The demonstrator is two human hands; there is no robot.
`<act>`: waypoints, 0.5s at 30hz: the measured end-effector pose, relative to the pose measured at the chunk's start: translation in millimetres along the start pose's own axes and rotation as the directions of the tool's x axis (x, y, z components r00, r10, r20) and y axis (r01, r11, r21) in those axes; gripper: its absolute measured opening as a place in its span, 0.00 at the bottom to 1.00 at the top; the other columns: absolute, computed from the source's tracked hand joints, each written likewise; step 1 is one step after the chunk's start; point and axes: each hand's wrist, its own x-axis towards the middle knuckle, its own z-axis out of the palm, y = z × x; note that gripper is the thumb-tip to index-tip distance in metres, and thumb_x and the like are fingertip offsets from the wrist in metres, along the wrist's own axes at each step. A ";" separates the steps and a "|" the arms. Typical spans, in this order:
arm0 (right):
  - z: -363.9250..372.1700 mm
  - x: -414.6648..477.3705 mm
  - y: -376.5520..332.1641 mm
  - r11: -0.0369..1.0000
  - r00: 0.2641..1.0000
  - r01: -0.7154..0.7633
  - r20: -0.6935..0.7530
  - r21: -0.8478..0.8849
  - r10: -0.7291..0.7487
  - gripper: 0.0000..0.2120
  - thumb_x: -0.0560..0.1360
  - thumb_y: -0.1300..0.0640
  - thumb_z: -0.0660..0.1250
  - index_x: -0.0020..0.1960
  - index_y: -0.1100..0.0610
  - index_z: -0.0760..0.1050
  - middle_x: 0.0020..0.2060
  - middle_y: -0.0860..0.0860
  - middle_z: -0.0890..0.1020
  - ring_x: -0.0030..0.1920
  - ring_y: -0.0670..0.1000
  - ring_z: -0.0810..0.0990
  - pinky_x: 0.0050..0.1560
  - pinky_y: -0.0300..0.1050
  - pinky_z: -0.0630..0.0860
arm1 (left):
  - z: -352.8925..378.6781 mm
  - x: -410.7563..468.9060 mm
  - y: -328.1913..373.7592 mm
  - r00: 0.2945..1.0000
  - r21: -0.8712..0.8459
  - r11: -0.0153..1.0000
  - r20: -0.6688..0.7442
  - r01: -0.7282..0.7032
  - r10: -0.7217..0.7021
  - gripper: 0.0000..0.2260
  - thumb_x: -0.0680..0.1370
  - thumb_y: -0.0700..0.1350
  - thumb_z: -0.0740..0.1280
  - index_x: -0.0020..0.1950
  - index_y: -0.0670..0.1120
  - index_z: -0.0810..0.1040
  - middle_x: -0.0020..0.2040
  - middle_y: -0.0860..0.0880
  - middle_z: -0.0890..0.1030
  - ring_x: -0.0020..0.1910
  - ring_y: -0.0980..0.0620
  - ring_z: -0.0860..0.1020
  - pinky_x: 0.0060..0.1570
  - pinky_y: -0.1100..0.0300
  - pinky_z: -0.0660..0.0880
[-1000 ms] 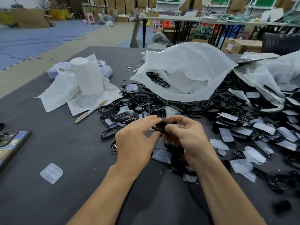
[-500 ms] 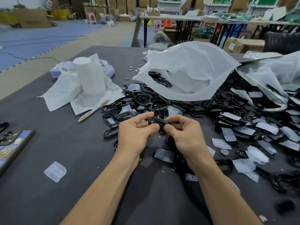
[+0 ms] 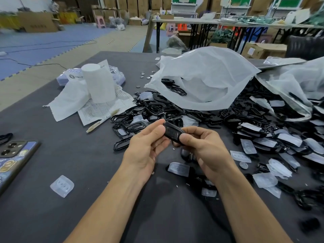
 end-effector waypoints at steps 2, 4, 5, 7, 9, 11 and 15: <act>2.1 -0.5 0.9 1.000 0.998 0.017 -0.055 0.015 -0.016 0.11 0.74 0.70 0.73 0.40 0.56 0.86 0.38 0.60 0.86 0.38 0.56 0.82 0.38 0.42 0.75 | 0.1 1.4 0.4 0.998 0.034 0.999 -0.057 0.018 -0.016 0.11 0.80 0.46 0.69 0.45 0.45 0.89 0.45 0.45 0.88 0.41 0.54 0.87 0.37 0.64 0.81; 4.1 -0.1 2.5 0.993 0.985 0.097 -0.140 -0.065 -0.105 0.13 0.74 0.70 0.74 0.38 0.54 0.86 0.36 0.55 0.87 0.36 0.51 0.82 0.38 0.38 0.78 | 2.0 1.2 1.0 0.991 0.164 0.986 -0.129 0.043 -0.022 0.16 0.83 0.52 0.67 0.48 0.42 0.86 0.44 0.42 0.88 0.40 0.51 0.88 0.35 0.62 0.82; 5.0 0.0 3.4 0.978 0.967 0.152 -0.184 -0.144 -0.177 0.13 0.74 0.70 0.74 0.38 0.53 0.86 0.35 0.52 0.87 0.35 0.49 0.83 0.38 0.36 0.78 | 2.8 1.3 -0.7 0.989 0.230 0.972 -0.143 0.054 -0.021 0.18 0.82 0.55 0.67 0.48 0.41 0.85 0.43 0.42 0.88 0.38 0.50 0.87 0.33 0.62 0.82; 6.1 -1.6 6.1 0.880 0.903 0.254 -0.228 -0.401 -0.364 0.10 0.73 0.66 0.75 0.42 0.51 0.86 0.37 0.45 0.88 0.37 0.45 0.84 0.43 0.37 0.80 | 6.7 -0.3 -5.4 0.990 0.290 0.954 -0.135 0.069 -0.031 0.19 0.81 0.56 0.69 0.48 0.40 0.85 0.41 0.41 0.88 0.35 0.50 0.87 0.32 0.61 0.82; 9.3 -6.0 9.5 0.687 0.826 0.340 -0.146 -0.643 -0.545 0.10 0.72 0.64 0.76 0.45 0.49 0.86 0.41 0.41 0.87 0.44 0.42 0.84 0.50 0.38 0.79 | 8.4 -0.6 -8.7 0.993 0.305 0.951 -0.112 0.055 -0.021 0.14 0.79 0.52 0.73 0.46 0.40 0.86 0.42 0.40 0.88 0.38 0.49 0.87 0.34 0.61 0.82; 12.8 -8.8 13.8 0.548 0.796 0.383 -0.036 -0.744 -0.605 0.12 0.70 0.65 0.76 0.47 0.48 0.87 0.50 0.41 0.87 0.55 0.43 0.82 0.59 0.40 0.77 | 7.7 -1.4 -7.8 0.996 0.301 0.953 -0.085 0.021 0.005 0.07 0.78 0.44 0.75 0.42 0.41 0.88 0.44 0.40 0.88 0.39 0.50 0.87 0.37 0.62 0.82; 14.2 -8.1 18.3 0.498 0.861 0.368 0.085 -0.785 -0.502 0.15 0.70 0.66 0.78 0.50 0.48 0.88 0.62 0.42 0.83 0.70 0.44 0.73 0.72 0.39 0.68 | -0.6 0.2 -5.6 0.992 0.348 0.937 -0.106 -0.024 0.065 0.12 0.76 0.30 0.71 0.41 0.44 0.89 0.42 0.38 0.87 0.37 0.50 0.85 0.39 0.60 0.82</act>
